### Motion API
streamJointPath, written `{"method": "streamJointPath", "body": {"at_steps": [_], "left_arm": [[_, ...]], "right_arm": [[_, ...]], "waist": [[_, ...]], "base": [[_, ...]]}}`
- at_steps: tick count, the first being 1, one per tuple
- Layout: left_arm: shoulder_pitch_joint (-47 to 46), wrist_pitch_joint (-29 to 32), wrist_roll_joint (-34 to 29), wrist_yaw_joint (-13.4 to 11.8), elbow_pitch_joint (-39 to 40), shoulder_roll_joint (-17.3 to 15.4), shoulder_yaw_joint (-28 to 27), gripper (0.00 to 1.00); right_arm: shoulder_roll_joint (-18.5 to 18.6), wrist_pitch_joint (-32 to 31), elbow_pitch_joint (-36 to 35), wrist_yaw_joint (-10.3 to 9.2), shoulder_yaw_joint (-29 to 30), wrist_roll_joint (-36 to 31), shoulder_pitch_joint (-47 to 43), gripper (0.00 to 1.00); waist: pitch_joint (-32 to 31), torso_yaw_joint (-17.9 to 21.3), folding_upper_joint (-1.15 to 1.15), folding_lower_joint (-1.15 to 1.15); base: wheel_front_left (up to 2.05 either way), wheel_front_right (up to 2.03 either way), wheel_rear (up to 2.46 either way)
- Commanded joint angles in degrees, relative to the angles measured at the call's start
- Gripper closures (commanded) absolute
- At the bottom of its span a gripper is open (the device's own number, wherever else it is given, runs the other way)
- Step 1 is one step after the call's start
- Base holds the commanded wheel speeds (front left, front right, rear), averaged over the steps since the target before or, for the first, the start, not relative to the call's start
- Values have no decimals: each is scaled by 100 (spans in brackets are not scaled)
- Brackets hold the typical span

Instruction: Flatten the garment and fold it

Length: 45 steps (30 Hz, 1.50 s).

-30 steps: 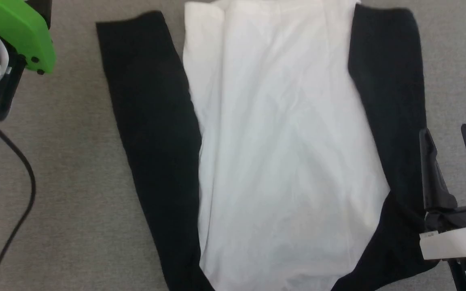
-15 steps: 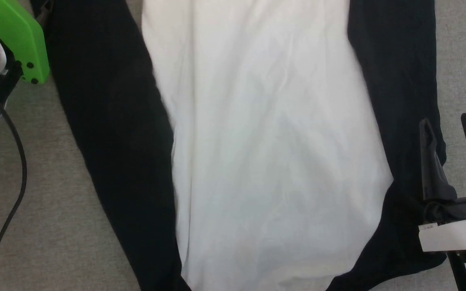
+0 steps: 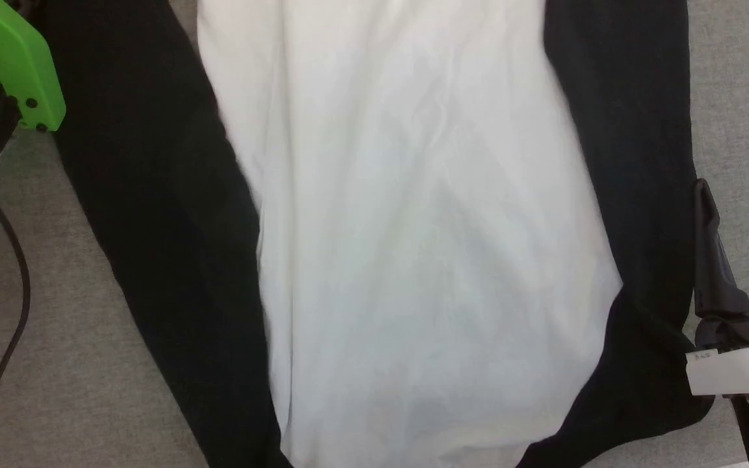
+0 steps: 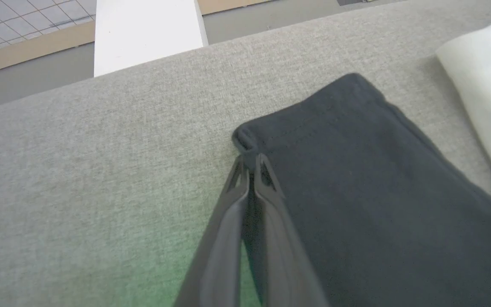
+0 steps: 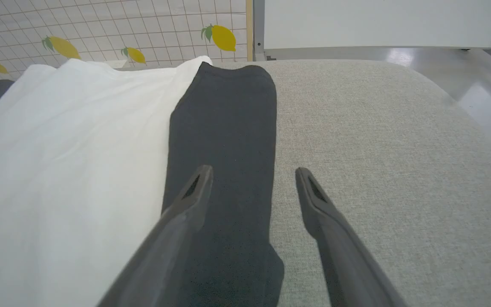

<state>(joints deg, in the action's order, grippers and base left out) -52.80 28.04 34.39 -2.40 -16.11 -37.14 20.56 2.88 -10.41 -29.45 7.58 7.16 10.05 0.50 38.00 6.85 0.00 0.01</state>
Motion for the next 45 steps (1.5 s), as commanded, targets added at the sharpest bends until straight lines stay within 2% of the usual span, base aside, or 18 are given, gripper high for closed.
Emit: {"method": "streamJointPath", "body": {"at_steps": [1, 9, 15, 20, 23, 28, 33, 36, 39, 43, 45], "left_arm": [[118, -115, 54, -34, 11, -25, -74, 100], [415, -649, 347, 17, 629, -196, -502, 100], [1305, -886, 738, 16, 1280, -515, -966, 100], [2410, -1050, 1132, -265, 1895, -826, -1693, 100], [3139, -1148, 1307, -470, 2246, -901, -2125, 100], [4452, -1333, 1582, -774, 2906, -781, -2852, 100], [5400, -1446, 1641, -975, 3547, -586, -3275, 100], [5598, -1404, 1697, -1025, 4057, -408, -3130, 100], [5515, -1298, 1671, -1087, 4557, -253, -2711, 100], [5075, -1037, 1410, -1127, 5071, -94, -1783, 100], [4738, -916, 1206, -1108, 5170, 84, -1187, 100]], "right_arm": [[-1, 14, 20, -9, -4, 16, 77, 0], [-1, 14, 188, -9, -30, 63, -14, 0], [-1, 2, 339, -9, 56, 182, -270, 0], [-1, -42, 394, -9, 132, 229, -531, 0], [-1, -70, 413, -9, 144, 256, -659, 0], [-1, -122, 413, -9, 166, 311, -851, 0], [-1, -181, 396, -9, 242, 337, -1024, 0], [-1, -192, 371, -9, 284, 373, -1100, 0], [-1, -195, 328, -9, 347, 402, -1116, 0], [-1, -192, 235, -9, 554, 413, -1067, 0], [-1, -182, 185, -9, 716, 412, -1013, 0]], "waist": [[-137, -75, 0, -1], [-861, -317, 0, -1], [-1604, -487, 0, -1], [-2135, -624, 0, -1], [-2413, -696, 0, -1], [-2779, -811, 0, -1], [-3041, -949, 0, -1], [-3180, -1026, 0, -1], [-3276, -1065, 0, -1], [-3332, -1070, 0, -1], [-3338, -1060, 0, -1]], "base": [[0, 0, 0], [0, 0, 0], [0, 0, 0], [0, 0, 0], [0, 0, 0], [0, 0, 0], [0, 0, 0], [0, 0, 0], [0, 0, 0], [0, 0, 0], [0, 0, 0]]}}
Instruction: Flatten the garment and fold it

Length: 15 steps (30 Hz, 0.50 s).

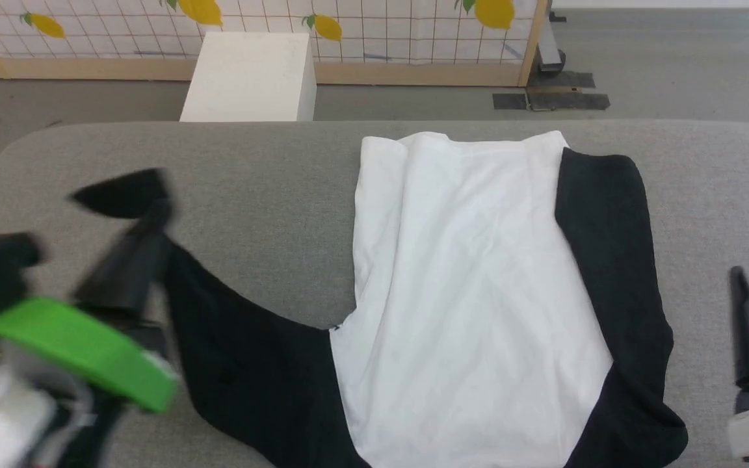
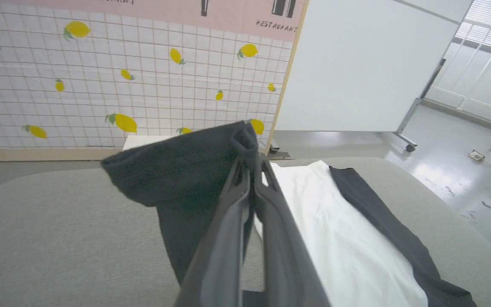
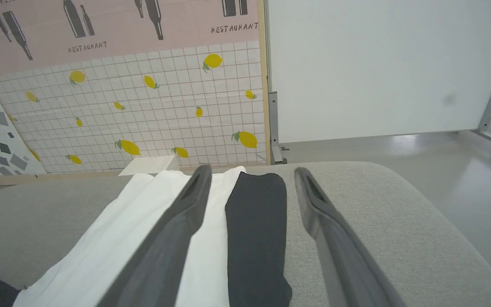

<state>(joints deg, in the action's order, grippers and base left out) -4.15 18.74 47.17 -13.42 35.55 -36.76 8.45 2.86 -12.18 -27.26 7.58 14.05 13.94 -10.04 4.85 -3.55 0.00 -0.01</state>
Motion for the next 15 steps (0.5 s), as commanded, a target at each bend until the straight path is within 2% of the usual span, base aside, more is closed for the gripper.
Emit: {"method": "streamJointPath", "body": {"at_steps": [1, 4, 7, 12, 15], "left_arm": [[-332, 89, -243, 56, -9, 135, 399, 100], [-888, 245, -655, 159, -256, 699, 1477, 100], [-1395, 319, -1008, 395, -832, 1358, 2469, 100], [-1941, 291, -1263, 745, -1909, 2405, 3563, 100], [-2163, 248, -1465, 930, -2510, 2784, 4021, 100]], "right_arm": [[2, -3, -55, -9, 125, 20, 72, 0], [2, -18, -109, -9, 309, 12, 153, 0], [2, -54, -166, -9, 375, 7, 230, 0], [2, -74, -198, -9, 431, 42, 305, 0], [2, -46, -164, -9, 436, 86, 337, 0]], "waist": [[-18, -15, 0, 1], [24, 42, 0, 1], [111, 157, 0, 1], [298, 391, 0, 1], [408, 544, 0, 1]], "base": [[0, 0, 0], [0, 0, 0], [0, 0, 0], [0, 0, 0], [0, 0, 0]]}}
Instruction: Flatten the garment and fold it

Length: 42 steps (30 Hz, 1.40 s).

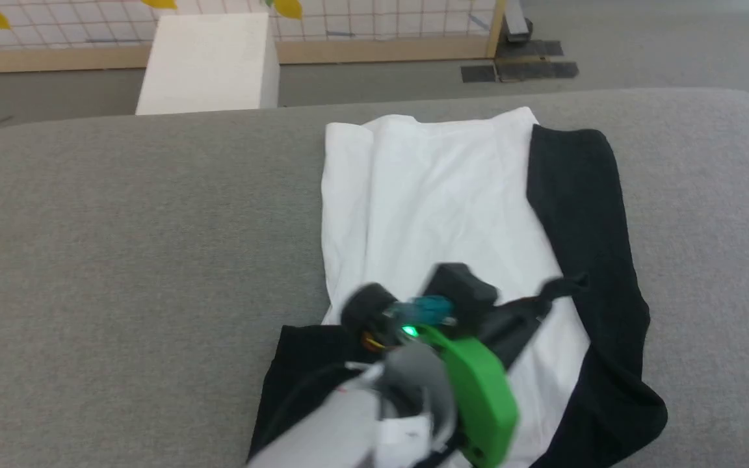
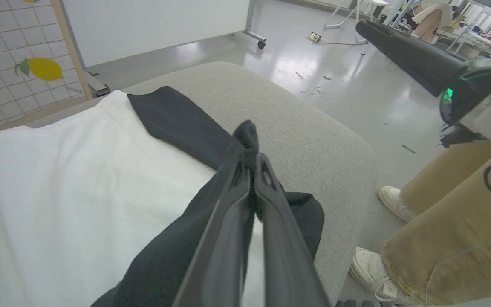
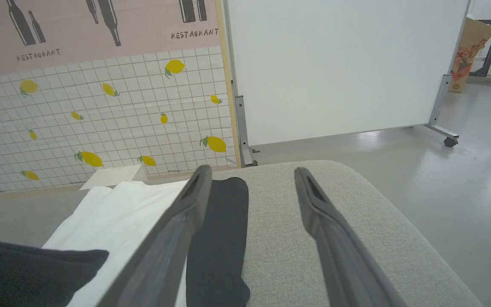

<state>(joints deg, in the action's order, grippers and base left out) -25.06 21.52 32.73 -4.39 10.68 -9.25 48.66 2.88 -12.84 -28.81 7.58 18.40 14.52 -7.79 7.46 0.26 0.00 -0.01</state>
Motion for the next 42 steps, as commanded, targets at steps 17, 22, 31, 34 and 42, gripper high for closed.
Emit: {"method": "streamJointPath", "body": {"at_steps": [17, 22, 31, 34, 42], "left_arm": [[-648, -449, 363, 361, -3153, 635, 1720, 100], [-772, -644, 727, 212, -3541, 635, 1975, 0], [-1169, -1257, 1846, 82, -3058, 636, 1837, 0], [-1294, -1620, 2109, 85, -2878, 636, 1584, 0], [-1135, -3164, 1632, -437, -2071, -386, 625, 0]], "right_arm": [[-1, 87, 203, -9, -273, 42, 348, 0], [-1, 59, 232, -9, -289, 23, 361, 0], [-1, -1, 239, -9, -241, 13, 257, 0], [-1, -27, 220, -9, -251, 14, 220, 0], [-1, -39, 233, -9, -368, 87, 113, 0]], "waist": [[541, 733, 0, 1], [533, 737, 0, 1], [298, 422, 0, 1], [211, 322, 0, 1], [77, 164, 0, 1]], "base": [[0, 0, 0], [0, 0, 0], [0, 0, 0], [0, 0, 0], [0, 0, 0]]}}
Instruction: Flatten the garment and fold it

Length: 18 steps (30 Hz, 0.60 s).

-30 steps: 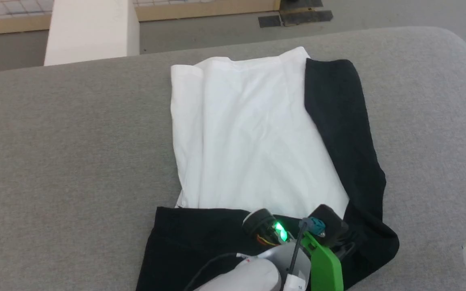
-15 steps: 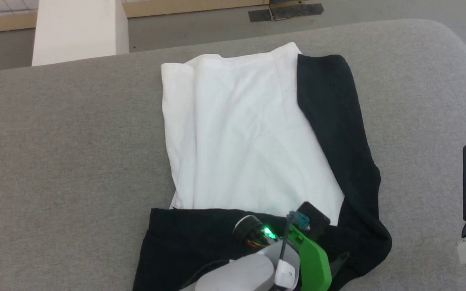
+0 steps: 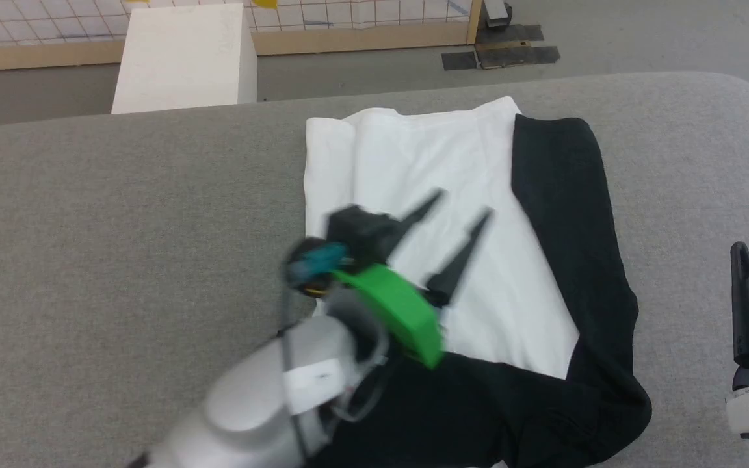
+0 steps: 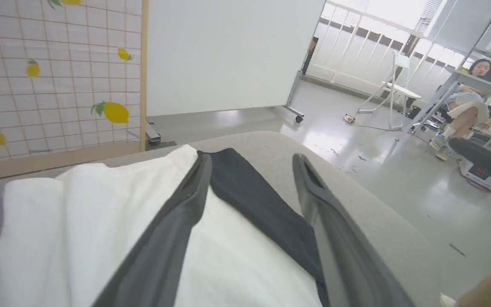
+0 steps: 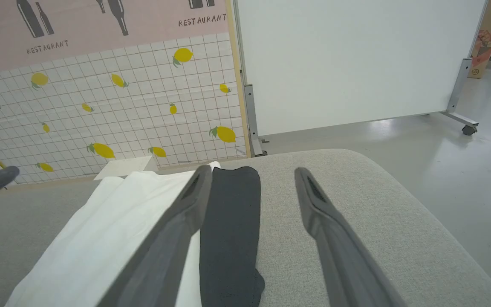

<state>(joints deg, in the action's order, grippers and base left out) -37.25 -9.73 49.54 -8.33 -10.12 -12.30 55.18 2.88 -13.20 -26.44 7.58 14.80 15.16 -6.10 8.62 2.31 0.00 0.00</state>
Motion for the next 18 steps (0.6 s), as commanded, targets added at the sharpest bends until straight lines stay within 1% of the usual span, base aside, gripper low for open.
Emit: {"method": "streamJointPath", "body": {"at_steps": [1, 3, 6, 8, 9, 10, 12, 13, 15, 18], "left_arm": [[178, -155, -99, -177, 170, -264, -158, 0], [408, -321, -255, -487, 577, -696, -424, 0], [978, -469, -430, -1050, 1368, -1320, -992, 0], [1389, -504, -491, -1316, 1846, -1575, -1334, 0], [1536, -511, -499, -1388, 2000, -1626, -1452, 0], [1831, -519, -511, -1468, 2286, -1692, -1688, 0], [2257, -523, -688, -1541, 2548, -1820, -2028, 0], [2440, -524, -785, -1571, 2637, -1835, -2173, 0], [2866, -525, -1019, -1607, 2807, -1793, -2475, 0], [3510, -525, -1536, -1661, 2981, -1600, -2948, 0]], "right_arm": [[-1, 2, 3, -9, -17, 29, -71, 0], [-1, 14, 22, -9, -37, 39, -108, 0], [-1, 39, 70, -9, -56, 66, -184, 0], [-1, 61, 100, -9, -66, 97, -220, 0], [-1, 69, 112, -9, -70, 107, -231, 0], [-1, 86, 136, -9, -76, 128, -257, 0], [-1, 105, 176, -9, -114, 151, -286, 0], [-1, 114, 194, -9, -134, 162, -294, 0], [-1, 141, 237, -9, -182, 183, -307, 0], [-1, 203, 315, -9, -205, 240, -344, 0]], "waist": [[-50, -57, 0, 0], [-71, -89, 0, 0], [-104, -145, 0, 0], [-120, -178, 0, 0], [-125, -190, 0, 0], [-134, -221, 0, 0], [-139, -251, 0, 0], [-141, -262, 0, 0], [-141, -278, 0, 0], [-125, -315, 0, 0]], "base": [[0, 0, 0], [0, 0, 0], [0, 0, 0], [0, 0, 0], [0, 0, 0], [0, 0, 0], [0, 0, 0], [0, 0, 0], [0, 0, 0], [0, 0, 0]]}}
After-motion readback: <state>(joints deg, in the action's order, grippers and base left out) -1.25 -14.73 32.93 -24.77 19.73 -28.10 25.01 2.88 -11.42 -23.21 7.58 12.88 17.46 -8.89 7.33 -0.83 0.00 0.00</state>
